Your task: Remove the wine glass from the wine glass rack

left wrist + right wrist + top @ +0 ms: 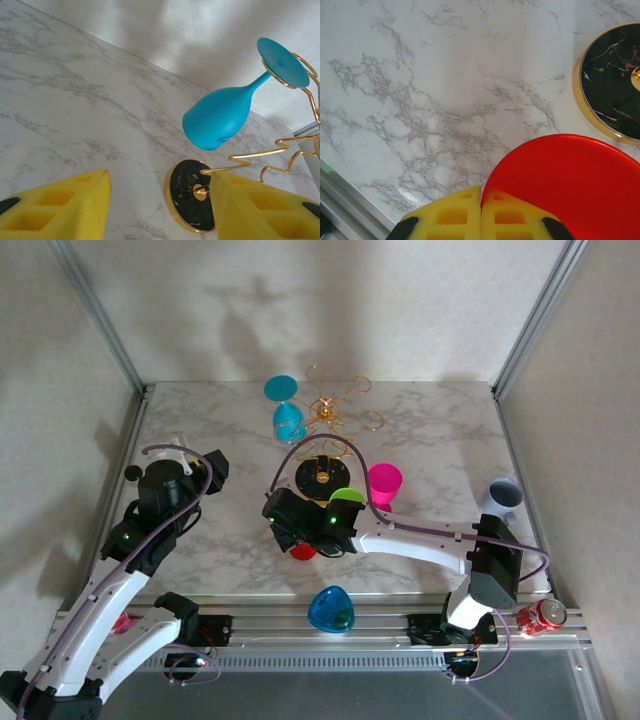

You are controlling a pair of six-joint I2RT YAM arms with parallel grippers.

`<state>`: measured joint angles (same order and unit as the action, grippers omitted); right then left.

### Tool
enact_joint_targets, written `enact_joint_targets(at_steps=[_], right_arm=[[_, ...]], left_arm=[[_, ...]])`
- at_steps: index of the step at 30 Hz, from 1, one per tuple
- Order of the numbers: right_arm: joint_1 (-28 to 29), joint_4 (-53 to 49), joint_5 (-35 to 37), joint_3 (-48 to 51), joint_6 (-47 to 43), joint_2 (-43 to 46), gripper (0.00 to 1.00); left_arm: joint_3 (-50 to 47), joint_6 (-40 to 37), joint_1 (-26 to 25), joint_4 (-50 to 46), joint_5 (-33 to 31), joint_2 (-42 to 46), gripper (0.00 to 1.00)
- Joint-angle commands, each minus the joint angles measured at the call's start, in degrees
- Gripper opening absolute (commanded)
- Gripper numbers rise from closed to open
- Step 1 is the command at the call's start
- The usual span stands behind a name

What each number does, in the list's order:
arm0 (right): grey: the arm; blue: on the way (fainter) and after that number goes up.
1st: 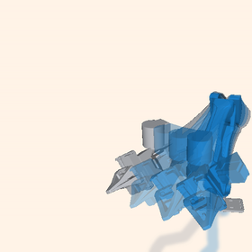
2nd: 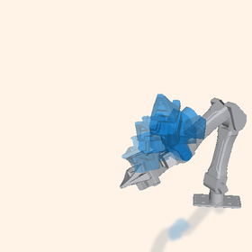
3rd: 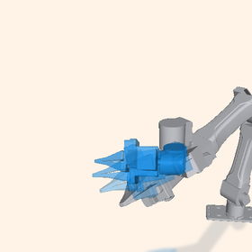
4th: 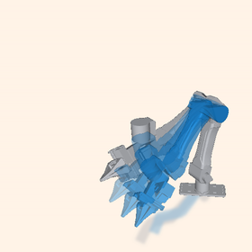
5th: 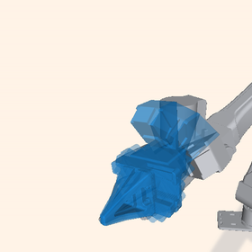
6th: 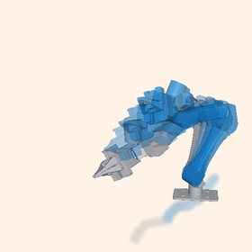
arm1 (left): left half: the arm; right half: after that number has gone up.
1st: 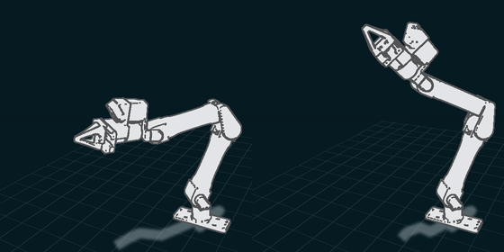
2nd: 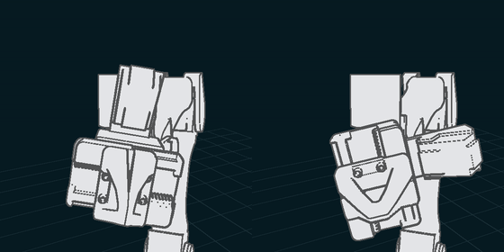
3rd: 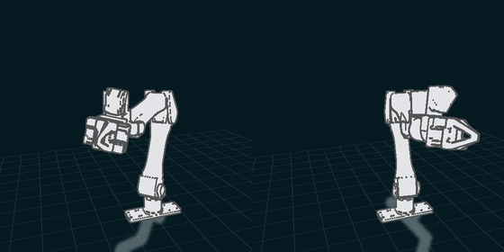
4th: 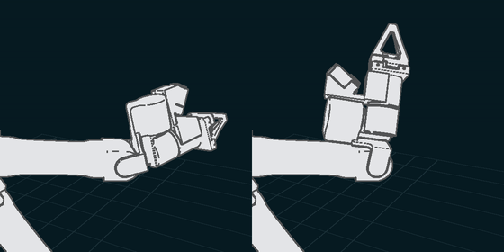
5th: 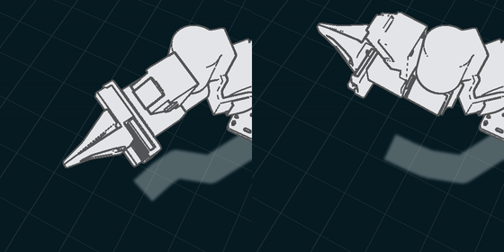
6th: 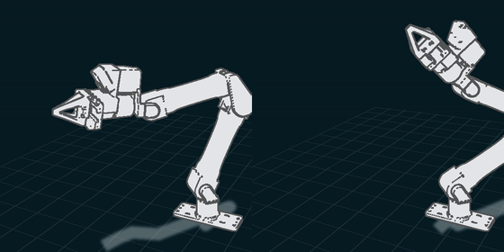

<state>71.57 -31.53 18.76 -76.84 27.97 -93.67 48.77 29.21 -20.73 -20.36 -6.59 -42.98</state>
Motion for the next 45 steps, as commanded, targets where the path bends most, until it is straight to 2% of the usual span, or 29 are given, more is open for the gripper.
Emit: enact_joint_targets(at_steps=[1, 9, 17, 22, 31, 45], right_arm=[[0.5, -0.6, 2.1, 0.8, 1.4, -0.9, 0.00], [0.5, -1.3, 2.9, 1.3, 2.2, -1.0, 0.03], [0.8, -2.0, 4.1, 1.3, 2.6, -0.6, 0.15], [1.0, -3.1, 4.8, 0.5, 2.5, -0.1, 0.27], [1.8, -5.1, 5.9, -2.3, 1.8, 0.9, 0.37], [3.0, -9.0, 7.1, -8.6, 0.8, 5.1, 0.41]], left_arm=[[-0.4, 0.7, 0.7, 1.1, 0.5, 0.9, 0.55], [-0.4, 0.7, 0.7, 1.2, 0.3, 0.9, 0.55], [-0.3, 0.7, 0.7, 1.4, 0.1, 1.0, 0.55], [-0.2, 0.6, 0.7, 1.5, 0.1, 0.6, 0.55], [-0.3, 0.6, 0.7, 1.6, 0.1, 0.6, 0.55], [0.7, -1.1, 0.7, -1.4, -1.2, 0.0, 0.55]])
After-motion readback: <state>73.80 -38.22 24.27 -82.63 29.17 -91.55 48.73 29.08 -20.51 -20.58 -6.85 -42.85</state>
